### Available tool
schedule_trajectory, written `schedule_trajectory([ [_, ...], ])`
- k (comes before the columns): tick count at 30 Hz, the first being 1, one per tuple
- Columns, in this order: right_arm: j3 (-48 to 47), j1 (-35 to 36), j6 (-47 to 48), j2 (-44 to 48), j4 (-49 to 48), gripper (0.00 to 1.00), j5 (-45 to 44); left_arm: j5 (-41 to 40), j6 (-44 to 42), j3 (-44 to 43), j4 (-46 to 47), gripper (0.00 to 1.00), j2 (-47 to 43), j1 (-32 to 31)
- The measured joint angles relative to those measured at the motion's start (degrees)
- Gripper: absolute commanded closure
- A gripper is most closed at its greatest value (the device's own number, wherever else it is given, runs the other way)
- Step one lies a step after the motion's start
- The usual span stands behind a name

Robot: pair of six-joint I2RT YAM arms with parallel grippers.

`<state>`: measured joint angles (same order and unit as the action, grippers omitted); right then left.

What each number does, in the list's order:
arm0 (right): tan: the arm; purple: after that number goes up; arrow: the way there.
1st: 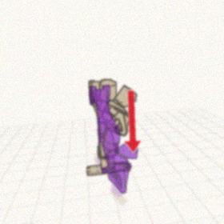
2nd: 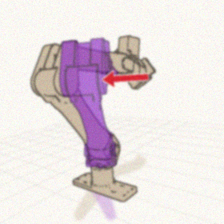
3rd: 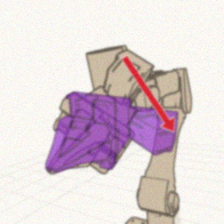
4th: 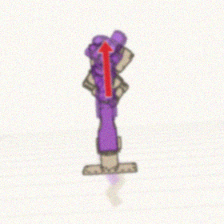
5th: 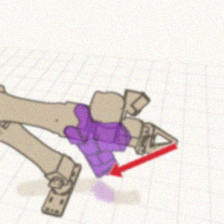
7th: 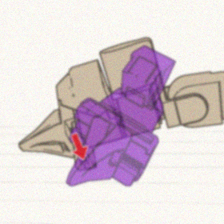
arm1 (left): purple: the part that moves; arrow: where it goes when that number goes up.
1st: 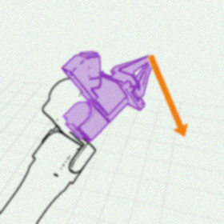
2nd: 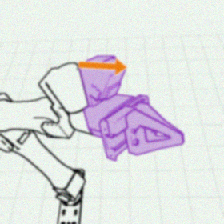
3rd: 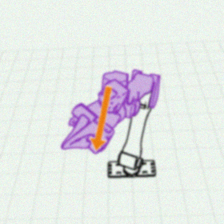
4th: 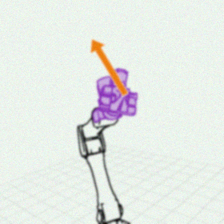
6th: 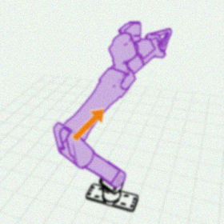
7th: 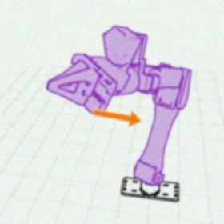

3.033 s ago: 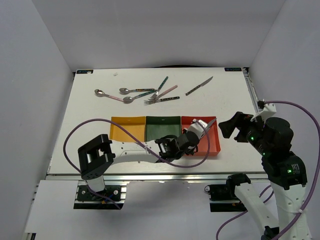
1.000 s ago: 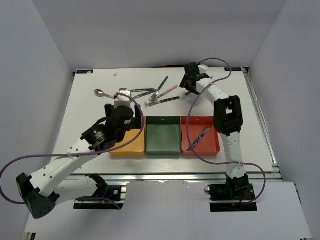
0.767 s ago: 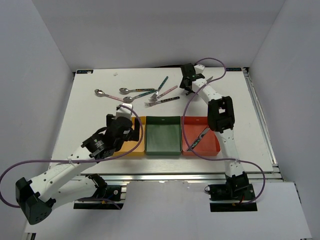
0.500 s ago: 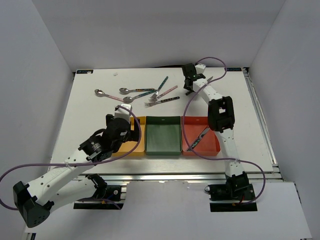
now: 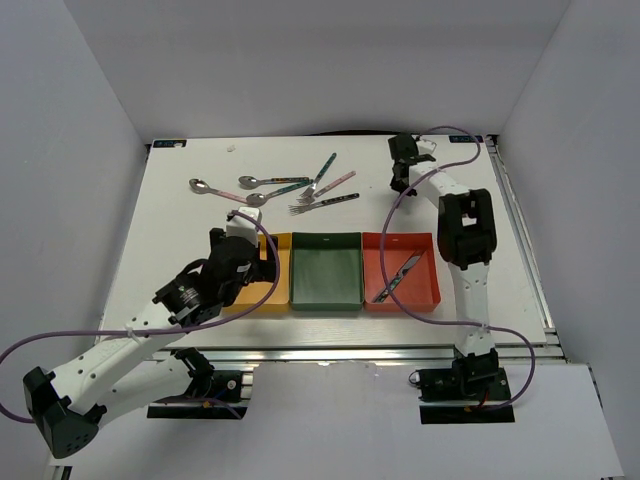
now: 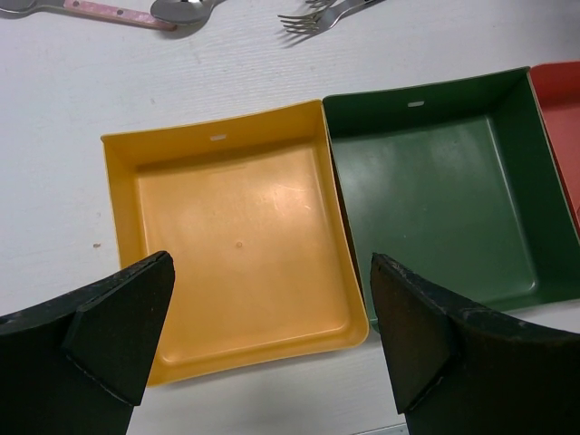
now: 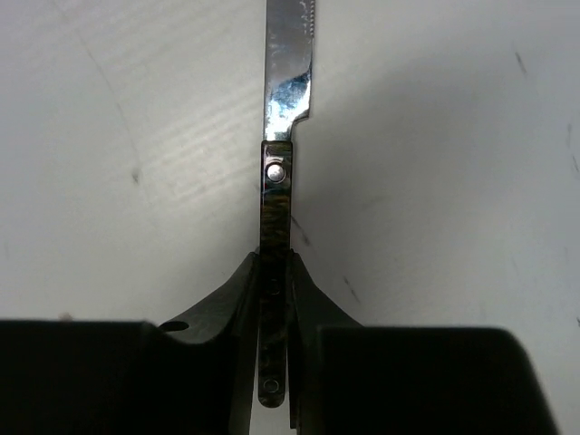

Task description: Sort the eating utensils into containers

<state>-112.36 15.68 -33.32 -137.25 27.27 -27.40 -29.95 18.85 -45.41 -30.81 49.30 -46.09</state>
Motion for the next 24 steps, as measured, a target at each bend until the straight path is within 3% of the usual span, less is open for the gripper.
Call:
schedule_trajectory([
  [7,15.4,-0.9,-2.7,10.5,-1.8,1.0,3.7,-1.0,0.0,0.0,0.0,0.02,0.2,0.0],
  [18,15.8,-0.7,0.6,22.6,-3.1,1.0,4.2,-3.5,0.0,0.1,0.0,0.02,0.8,0.0],
  [20,21.9,-0.1,0.5,28.8,-4.7,1.0,3.7,-4.0,0.0,0.1,-0.1,0.02,1.3,0.0],
  [24,43.9,4.3,-1.7,46.6,-8.6,1.0,2.7,-6.0,0.3,0.1,-0.3,0.02,1.0,0.0],
])
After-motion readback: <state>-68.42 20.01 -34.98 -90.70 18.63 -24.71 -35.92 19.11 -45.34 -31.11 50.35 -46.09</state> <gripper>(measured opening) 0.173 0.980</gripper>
